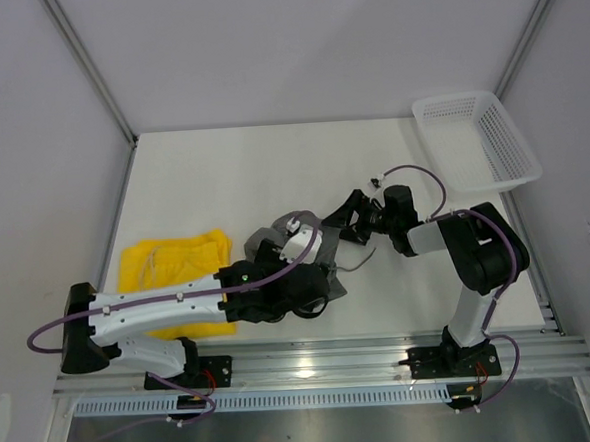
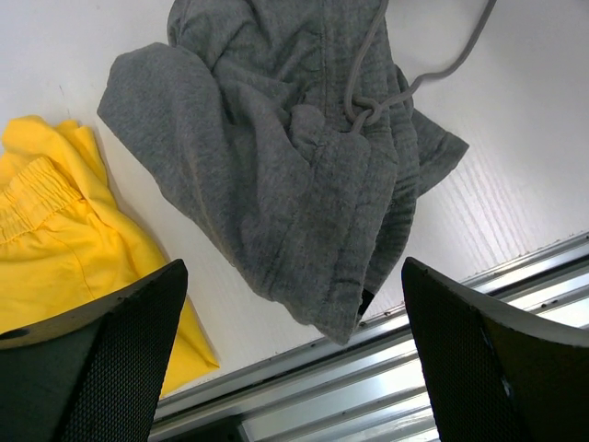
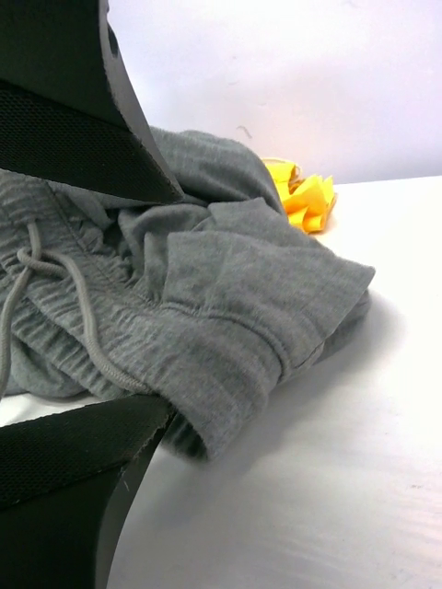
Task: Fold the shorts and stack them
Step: Flatten the shorts out
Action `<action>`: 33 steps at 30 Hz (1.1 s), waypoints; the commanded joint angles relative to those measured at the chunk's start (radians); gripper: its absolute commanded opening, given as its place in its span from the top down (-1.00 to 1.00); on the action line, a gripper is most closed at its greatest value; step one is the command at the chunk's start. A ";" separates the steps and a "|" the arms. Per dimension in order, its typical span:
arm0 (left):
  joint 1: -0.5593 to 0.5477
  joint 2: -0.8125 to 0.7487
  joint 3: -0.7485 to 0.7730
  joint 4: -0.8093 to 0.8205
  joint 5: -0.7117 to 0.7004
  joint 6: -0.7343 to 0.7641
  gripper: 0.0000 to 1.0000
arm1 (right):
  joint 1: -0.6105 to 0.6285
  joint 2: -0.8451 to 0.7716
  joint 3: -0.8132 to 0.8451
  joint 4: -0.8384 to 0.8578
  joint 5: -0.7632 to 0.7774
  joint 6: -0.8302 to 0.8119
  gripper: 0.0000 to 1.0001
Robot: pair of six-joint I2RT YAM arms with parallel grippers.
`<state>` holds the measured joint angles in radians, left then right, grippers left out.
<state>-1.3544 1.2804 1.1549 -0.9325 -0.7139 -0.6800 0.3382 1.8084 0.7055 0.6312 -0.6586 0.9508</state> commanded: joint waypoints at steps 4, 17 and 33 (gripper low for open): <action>-0.032 0.051 0.048 -0.078 -0.036 -0.053 -0.98 | -0.004 0.037 0.017 0.133 0.013 0.054 -0.67; -0.092 0.077 0.062 -0.130 0.004 -0.059 -0.98 | 0.025 0.123 0.006 0.277 0.036 0.138 -0.57; -0.002 0.191 0.046 -0.241 -0.079 -0.196 -0.98 | 0.053 0.150 -0.046 0.484 0.102 0.221 -0.48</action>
<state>-1.3884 1.4940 1.1858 -1.1511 -0.7319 -0.8085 0.3771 1.9430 0.6727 0.9802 -0.5873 1.1450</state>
